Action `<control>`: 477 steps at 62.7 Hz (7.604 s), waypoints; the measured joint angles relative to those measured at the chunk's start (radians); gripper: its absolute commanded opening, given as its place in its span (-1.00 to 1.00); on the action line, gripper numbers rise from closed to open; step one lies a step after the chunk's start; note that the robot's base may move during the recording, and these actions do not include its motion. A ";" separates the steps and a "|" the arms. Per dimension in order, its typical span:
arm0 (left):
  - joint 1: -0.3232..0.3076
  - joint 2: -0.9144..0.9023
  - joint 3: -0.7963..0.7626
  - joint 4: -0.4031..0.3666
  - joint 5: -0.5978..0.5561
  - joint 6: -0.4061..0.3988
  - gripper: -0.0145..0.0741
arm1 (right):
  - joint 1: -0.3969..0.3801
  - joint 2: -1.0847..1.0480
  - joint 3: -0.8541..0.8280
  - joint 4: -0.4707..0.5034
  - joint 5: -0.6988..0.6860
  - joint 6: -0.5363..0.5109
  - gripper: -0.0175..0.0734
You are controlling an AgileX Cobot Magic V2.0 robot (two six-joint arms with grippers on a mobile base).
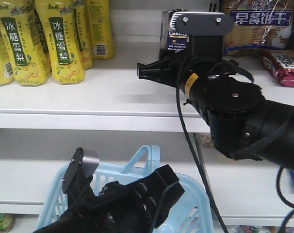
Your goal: Left arm holds basket, right arm returns cookies
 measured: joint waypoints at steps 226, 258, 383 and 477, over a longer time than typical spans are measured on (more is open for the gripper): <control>0.000 -0.305 0.008 0.186 0.149 0.023 -0.69 | 0.255 -1.280 0.939 0.010 -0.162 -0.123 -0.64; 0.001 -0.938 0.008 0.706 0.420 0.162 -0.69 | 0.255 -1.280 0.939 0.010 -0.162 -0.123 -0.64; 1.233 -1.294 0.808 1.376 0.577 0.084 -0.69 | 0.255 -1.280 0.941 0.008 -0.168 -0.123 -0.64; 1.233 -1.294 0.808 1.376 0.577 0.084 -0.69 | -0.599 -1.549 1.102 1.782 -0.307 -1.963 -0.64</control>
